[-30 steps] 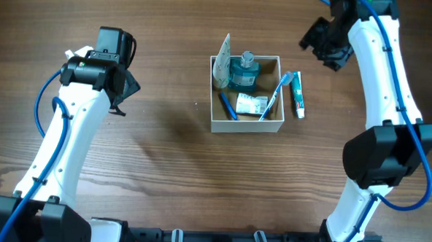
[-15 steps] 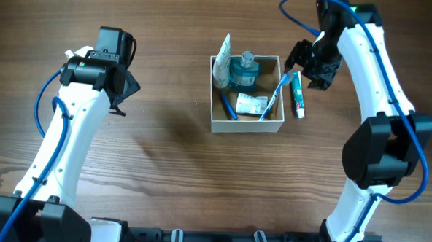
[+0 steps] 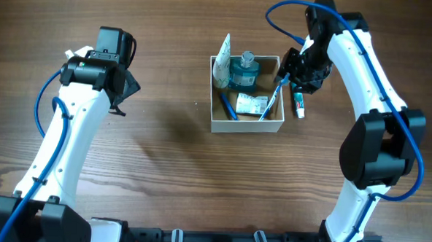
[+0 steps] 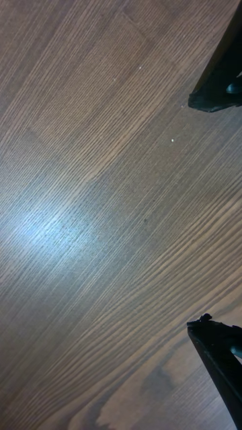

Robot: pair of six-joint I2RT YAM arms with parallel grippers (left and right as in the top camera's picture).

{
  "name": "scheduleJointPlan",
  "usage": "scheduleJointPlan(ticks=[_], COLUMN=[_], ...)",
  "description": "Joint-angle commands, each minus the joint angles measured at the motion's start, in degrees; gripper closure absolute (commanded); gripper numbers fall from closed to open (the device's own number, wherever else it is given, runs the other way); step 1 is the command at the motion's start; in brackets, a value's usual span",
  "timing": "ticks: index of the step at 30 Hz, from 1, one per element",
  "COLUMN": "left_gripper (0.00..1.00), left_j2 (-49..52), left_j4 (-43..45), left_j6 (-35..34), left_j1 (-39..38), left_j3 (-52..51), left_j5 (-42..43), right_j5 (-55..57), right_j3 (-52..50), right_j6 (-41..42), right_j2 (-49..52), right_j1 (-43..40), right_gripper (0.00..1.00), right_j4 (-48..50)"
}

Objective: Pack container

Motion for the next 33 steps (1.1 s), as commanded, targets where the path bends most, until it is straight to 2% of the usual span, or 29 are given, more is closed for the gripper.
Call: scheduleJointPlan(ticks=[1, 5, 10, 14, 15, 16, 19, 25, 33], left_gripper=[0.0, 0.0, 0.0, 0.0, 0.0, 0.0, 0.0, 0.0, 0.0], left_j2=[0.22, 0.22, 0.22, 0.22, 0.22, 0.22, 0.22, 0.22, 0.22], left_j4=[0.0, 0.0, 0.0, 0.0, 0.0, 0.0, 0.0, 0.0, 0.0], left_j6=[-0.98, -0.98, -0.98, -0.98, -0.98, -0.98, -0.98, -0.98, -0.98], left_j1=[0.24, 0.24, 0.24, 0.24, 0.24, 0.24, 0.24, 0.24, 0.24], left_j3=[-0.37, -0.37, -0.37, -0.37, -0.37, -0.37, -0.37, -0.37, -0.37], left_j5=[-0.92, -0.92, -0.92, -0.92, -0.92, -0.92, -0.92, -0.92, -0.92], right_j5=[-0.76, -0.76, -0.07, 0.31, 0.28, 0.31, 0.28, -2.8, -9.18], right_j3=[-0.02, -0.02, -0.02, -0.02, -0.02, -0.02, -0.02, -0.02, 1.05], right_j6=[-0.42, -0.87, -3.72, -4.92, -4.9, -4.94, -4.92, -4.96, -5.18], right_j2=[0.39, 0.39, 0.39, 0.39, 0.39, 0.39, 0.39, 0.39, 0.35], right_j1=[0.02, 0.02, 0.02, 0.02, 0.02, 0.02, 0.02, 0.02, 0.02], right_gripper=[0.57, 0.61, 0.55, 0.55, 0.59, 0.7, 0.77, 0.87, 0.88], right_j4=[1.33, 2.32, 3.76, 4.48, 4.5, 4.46, 4.44, 3.82, 3.04])
